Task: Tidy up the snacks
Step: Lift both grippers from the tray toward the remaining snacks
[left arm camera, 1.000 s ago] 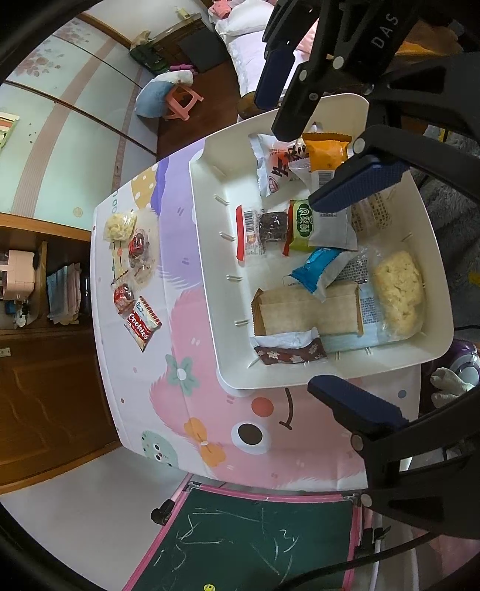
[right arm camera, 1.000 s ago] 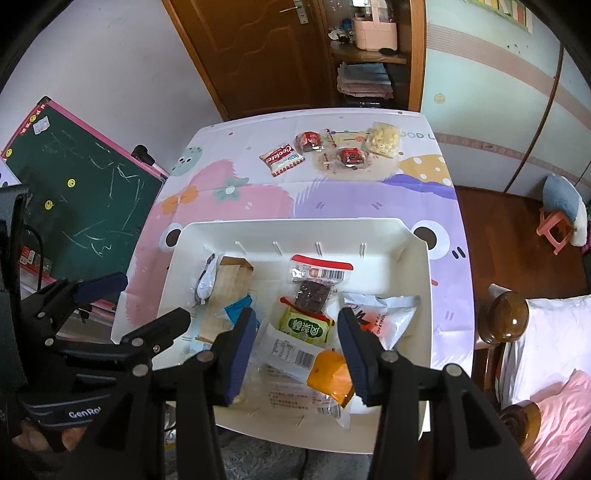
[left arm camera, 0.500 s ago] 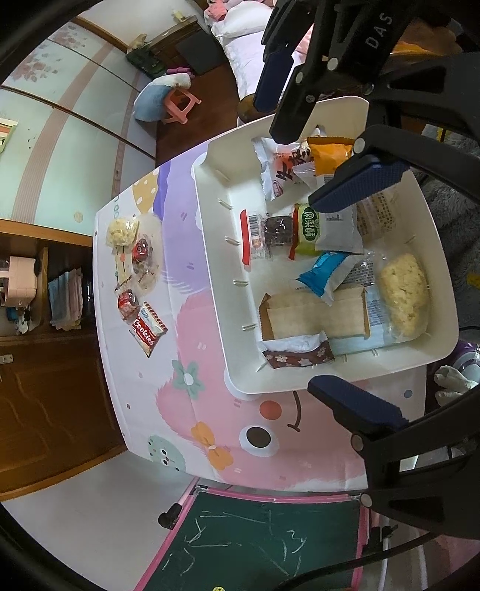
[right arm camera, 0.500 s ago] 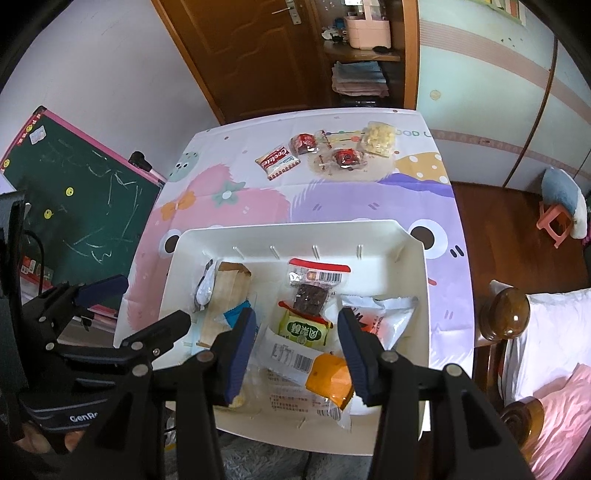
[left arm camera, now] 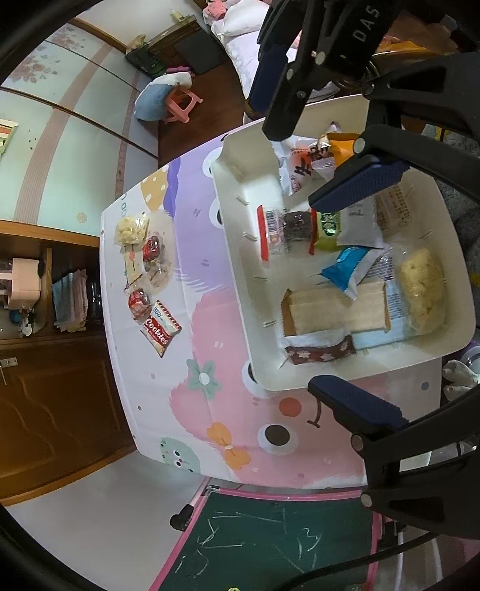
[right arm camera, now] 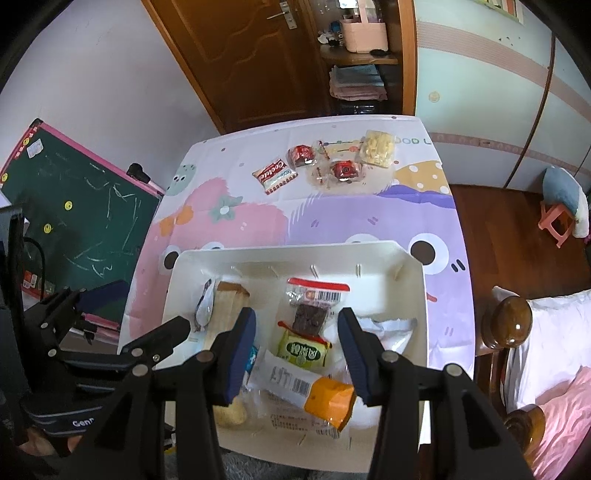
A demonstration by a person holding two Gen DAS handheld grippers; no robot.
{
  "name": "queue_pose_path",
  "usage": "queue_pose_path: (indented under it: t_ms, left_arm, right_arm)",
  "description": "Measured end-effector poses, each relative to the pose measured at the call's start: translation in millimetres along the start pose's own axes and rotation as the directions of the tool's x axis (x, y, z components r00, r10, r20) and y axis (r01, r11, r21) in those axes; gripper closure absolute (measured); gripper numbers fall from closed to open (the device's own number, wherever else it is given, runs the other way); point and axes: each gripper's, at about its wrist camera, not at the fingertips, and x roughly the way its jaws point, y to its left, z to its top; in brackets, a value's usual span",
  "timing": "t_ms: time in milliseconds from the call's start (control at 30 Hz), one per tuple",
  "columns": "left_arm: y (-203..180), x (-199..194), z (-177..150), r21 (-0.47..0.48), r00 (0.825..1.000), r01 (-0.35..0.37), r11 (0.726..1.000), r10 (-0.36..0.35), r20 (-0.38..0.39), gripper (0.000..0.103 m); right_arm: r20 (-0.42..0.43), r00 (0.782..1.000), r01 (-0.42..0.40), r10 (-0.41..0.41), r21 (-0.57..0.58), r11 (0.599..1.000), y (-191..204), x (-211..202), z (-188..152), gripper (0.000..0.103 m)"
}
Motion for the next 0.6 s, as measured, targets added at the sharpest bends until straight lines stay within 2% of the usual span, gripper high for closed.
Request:
queue_pose_path:
  t_ms: [233, 400, 600]
  left_arm:
    - [9, -1, 32, 0.009, 1.0, -0.013, 1.0, 0.013, 0.024, 0.014]
    - [15, -1, 66, 0.052, 0.998, -0.033, 0.998, 0.031, 0.048, 0.014]
    - [31, -5, 118, 0.074, 0.997, -0.033, 0.997, 0.027, 0.072, 0.014]
  right_arm:
    - [0.024, 1.0, -0.006, 0.005, 0.03, 1.0, -10, -1, 26, 0.056]
    - [0.024, 1.0, -0.004, 0.003, 0.05, 0.999, -20, 0, 54, 0.056]
    - [0.044, 0.998, 0.049, -0.05, 0.028, 0.998, -28, -3, 97, 0.056]
